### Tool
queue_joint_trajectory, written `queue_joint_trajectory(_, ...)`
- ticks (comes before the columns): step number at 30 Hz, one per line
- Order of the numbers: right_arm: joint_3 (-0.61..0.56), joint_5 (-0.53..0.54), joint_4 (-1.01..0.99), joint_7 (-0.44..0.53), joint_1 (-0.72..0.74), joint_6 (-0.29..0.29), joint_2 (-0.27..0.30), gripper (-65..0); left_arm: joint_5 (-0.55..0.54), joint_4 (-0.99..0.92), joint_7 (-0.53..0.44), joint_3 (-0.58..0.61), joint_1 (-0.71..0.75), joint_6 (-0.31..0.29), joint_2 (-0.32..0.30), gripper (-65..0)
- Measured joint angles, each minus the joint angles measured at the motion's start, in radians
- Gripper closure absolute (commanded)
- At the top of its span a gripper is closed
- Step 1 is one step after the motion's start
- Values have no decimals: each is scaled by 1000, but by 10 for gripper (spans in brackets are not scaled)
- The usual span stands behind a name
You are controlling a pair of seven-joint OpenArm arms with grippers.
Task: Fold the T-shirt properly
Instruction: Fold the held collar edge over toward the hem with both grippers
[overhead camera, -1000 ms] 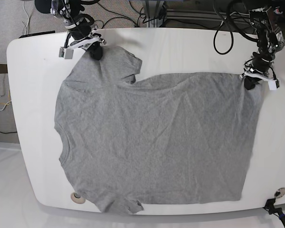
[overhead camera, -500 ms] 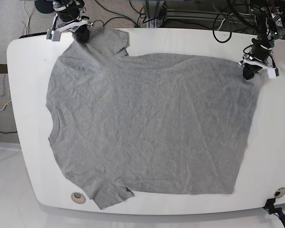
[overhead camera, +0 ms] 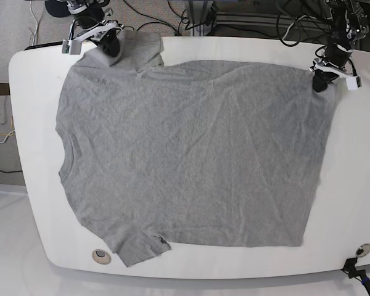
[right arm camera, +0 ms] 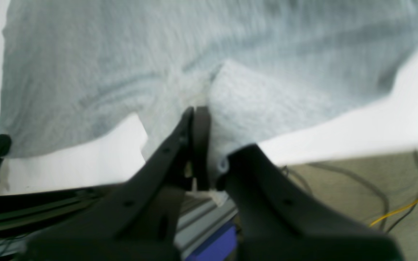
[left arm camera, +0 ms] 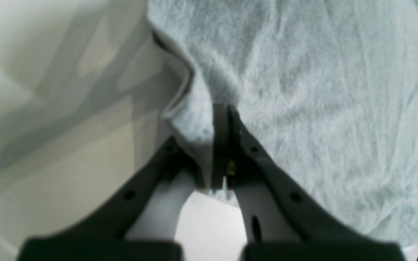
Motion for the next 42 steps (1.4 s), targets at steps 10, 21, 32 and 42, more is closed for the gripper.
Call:
queue_joint_trajectory(10,1,-5,0,-2,138,-7,11,0,25,50,92,14,-163,43,13,0)
queue_joint_trajectory(21,-21,-5,-15,-4,313,-6,42,0,26,51,90,55,-332,46,12,0)
queue_joint_trajectory(32,-46,-5,-166,-4,482,-11,84,0,26,-51,92,97,-464,47,13,0)
queue_joint_trajectory(42,-99,-7,-341,-6,665,-9,142,0,30,-234,91,98,-612,45,5,0)
